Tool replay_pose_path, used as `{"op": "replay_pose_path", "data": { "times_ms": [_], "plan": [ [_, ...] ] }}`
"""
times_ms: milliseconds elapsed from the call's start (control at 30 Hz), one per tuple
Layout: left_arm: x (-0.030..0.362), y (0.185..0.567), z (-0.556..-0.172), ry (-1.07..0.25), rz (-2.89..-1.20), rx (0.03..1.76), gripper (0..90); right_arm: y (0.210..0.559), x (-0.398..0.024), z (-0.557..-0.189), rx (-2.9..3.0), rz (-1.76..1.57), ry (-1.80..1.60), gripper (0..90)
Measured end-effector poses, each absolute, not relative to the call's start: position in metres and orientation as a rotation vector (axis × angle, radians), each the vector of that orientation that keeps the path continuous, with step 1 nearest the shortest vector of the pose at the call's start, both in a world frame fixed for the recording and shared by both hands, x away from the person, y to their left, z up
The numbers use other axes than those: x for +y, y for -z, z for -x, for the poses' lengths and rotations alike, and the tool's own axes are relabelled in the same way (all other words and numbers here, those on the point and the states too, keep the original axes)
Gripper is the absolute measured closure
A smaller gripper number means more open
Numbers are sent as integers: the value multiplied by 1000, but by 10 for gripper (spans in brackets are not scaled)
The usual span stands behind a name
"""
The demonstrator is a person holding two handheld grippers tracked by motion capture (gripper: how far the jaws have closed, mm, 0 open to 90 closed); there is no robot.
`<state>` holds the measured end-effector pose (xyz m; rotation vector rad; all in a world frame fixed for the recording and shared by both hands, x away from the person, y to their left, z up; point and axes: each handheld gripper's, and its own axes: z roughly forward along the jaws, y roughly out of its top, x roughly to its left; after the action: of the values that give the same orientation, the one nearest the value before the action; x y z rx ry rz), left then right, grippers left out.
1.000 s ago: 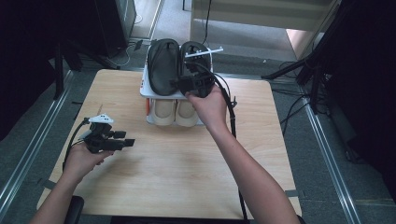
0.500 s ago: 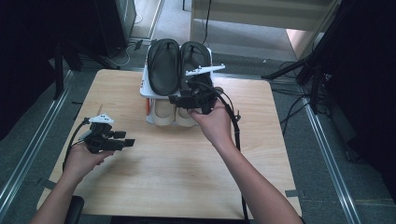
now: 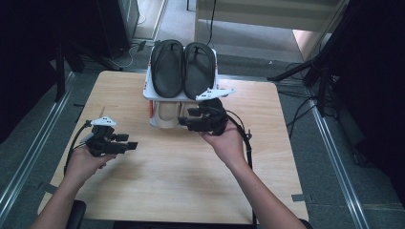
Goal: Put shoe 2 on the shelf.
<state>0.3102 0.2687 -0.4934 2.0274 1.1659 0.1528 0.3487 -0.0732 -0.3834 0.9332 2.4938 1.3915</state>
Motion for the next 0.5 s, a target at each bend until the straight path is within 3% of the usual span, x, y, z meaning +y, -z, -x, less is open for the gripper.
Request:
{"op": "replay_pose_path", "data": {
  "times_ms": [500],
  "plan": [
    [268, 494, -310, -152, -2029, 1168, 414, 420, -110, -336, 2507, -924, -1394, 515]
  ]
}}
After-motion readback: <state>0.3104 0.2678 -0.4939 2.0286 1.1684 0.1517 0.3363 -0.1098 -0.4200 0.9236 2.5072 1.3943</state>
